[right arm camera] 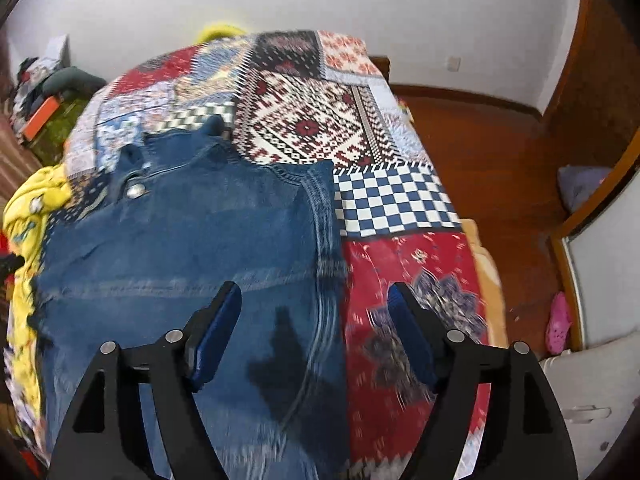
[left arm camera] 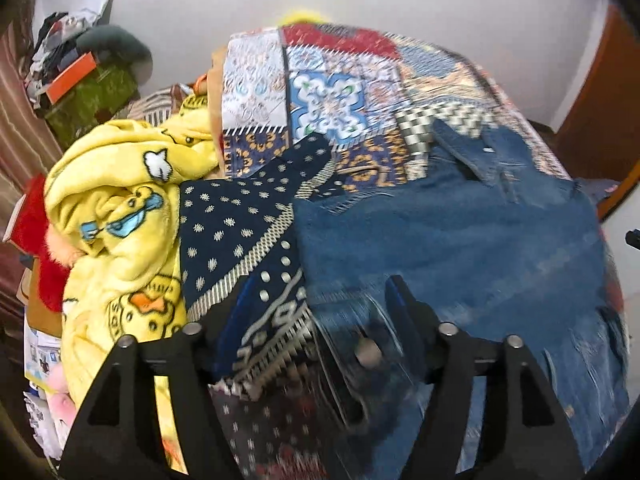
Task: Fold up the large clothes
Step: 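Fold the jacket side over the body with both grippers and release, then grasp the jacket hem with both grippers side by side, then lift the hem with both grippers and fold it up toward the collar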
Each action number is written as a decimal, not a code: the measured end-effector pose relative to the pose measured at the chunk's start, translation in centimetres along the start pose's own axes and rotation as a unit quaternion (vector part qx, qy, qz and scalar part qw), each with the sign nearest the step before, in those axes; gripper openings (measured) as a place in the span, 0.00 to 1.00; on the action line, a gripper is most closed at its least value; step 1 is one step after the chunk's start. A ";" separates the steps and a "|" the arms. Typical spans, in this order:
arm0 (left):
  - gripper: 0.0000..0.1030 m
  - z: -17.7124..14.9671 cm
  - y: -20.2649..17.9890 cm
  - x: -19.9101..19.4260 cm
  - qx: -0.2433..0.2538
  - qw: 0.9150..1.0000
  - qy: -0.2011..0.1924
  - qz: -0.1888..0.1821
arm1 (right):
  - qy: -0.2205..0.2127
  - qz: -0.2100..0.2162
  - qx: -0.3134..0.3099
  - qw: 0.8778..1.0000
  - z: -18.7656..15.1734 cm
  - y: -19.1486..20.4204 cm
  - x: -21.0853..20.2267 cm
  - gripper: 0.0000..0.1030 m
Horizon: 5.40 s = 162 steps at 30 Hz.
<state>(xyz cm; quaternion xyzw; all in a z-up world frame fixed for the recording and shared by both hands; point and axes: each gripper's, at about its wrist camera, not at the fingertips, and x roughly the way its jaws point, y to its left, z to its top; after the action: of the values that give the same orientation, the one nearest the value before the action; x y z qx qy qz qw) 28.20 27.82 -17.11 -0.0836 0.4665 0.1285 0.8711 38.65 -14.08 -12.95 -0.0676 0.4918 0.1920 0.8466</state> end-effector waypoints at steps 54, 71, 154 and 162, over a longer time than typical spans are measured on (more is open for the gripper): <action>0.04 -12.2 -2.1 -8.3 -0.124 0.958 -0.010 -0.256 | -0.013 0.188 0.052 0.981 -11.3 0.4 -6.0 0.09; 0.04 -1.1 4.5 2.8 -0.215 0.957 -0.018 -0.195 | -0.080 0.140 0.114 0.980 0.8 -1.2 0.1 0.08; 0.76 0.7 -9.1 7.9 0.087 0.996 0.000 -0.003 | -0.033 0.068 -0.116 0.990 0.4 11.0 8.0 0.75; 0.87 4.0 -6.8 12.2 -0.008 1.000 0.013 -0.020 | -0.028 0.079 -0.107 0.991 3.2 12.9 10.4 0.75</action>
<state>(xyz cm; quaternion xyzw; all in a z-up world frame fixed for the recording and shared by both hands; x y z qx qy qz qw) 39.88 24.19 -24.92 -0.1013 0.4750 0.1140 0.8667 40.78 1.43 -19.29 -0.1134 0.4481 0.3121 0.8300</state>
